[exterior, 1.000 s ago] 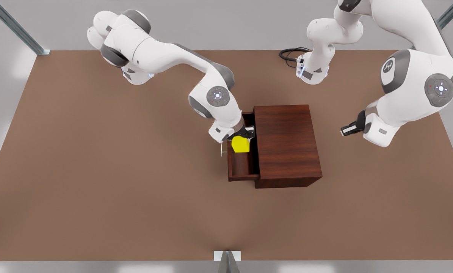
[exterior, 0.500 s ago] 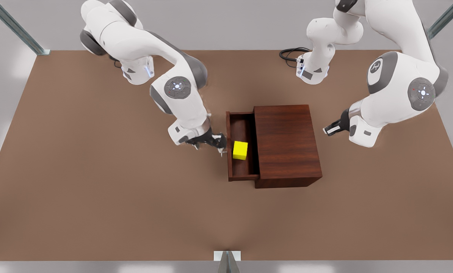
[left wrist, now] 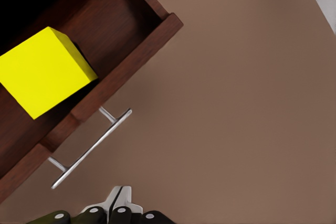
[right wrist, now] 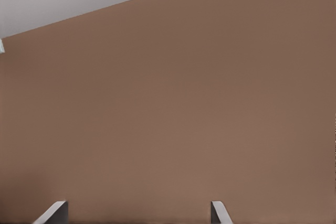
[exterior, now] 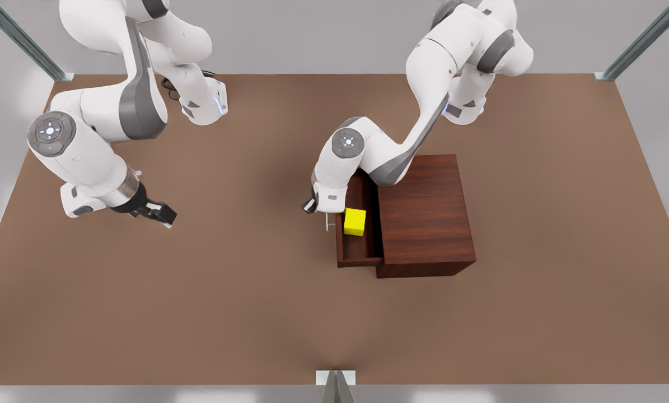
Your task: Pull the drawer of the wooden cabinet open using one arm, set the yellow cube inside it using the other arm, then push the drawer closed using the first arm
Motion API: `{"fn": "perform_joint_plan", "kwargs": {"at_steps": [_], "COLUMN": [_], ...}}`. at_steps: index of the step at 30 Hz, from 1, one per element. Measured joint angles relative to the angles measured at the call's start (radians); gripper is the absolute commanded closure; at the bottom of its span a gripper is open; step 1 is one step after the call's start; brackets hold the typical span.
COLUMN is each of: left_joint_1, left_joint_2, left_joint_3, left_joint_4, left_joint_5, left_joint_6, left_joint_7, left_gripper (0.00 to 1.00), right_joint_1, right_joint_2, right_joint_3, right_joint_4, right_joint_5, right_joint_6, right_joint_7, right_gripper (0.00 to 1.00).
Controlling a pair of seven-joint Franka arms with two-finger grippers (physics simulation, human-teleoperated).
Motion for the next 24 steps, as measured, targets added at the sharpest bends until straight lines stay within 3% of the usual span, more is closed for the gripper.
{"fn": "perform_joint_plan", "kwargs": {"at_steps": [6,24], "left_joint_1": [-0.008,0.072], "left_joint_2": [0.063,0.075], "left_joint_3": [0.009,0.008], "left_joint_4": [-0.009,0.001], "left_joint_5": [0.115,0.192], "left_joint_6": [0.041,-0.224], "left_joint_7": [-0.31,-0.641], "left_gripper": [0.79,0.79], "right_joint_1": [-0.037,-0.041], "right_joint_2": [0.002,0.005], "right_joint_3": [-0.005,0.002], "right_joint_4": [-0.001,-0.003], "right_joint_5": [0.005,0.006], "right_joint_6": [-0.011,-0.017], "right_joint_7": [-0.119,-0.313], "right_gripper": [0.0,0.0]}}
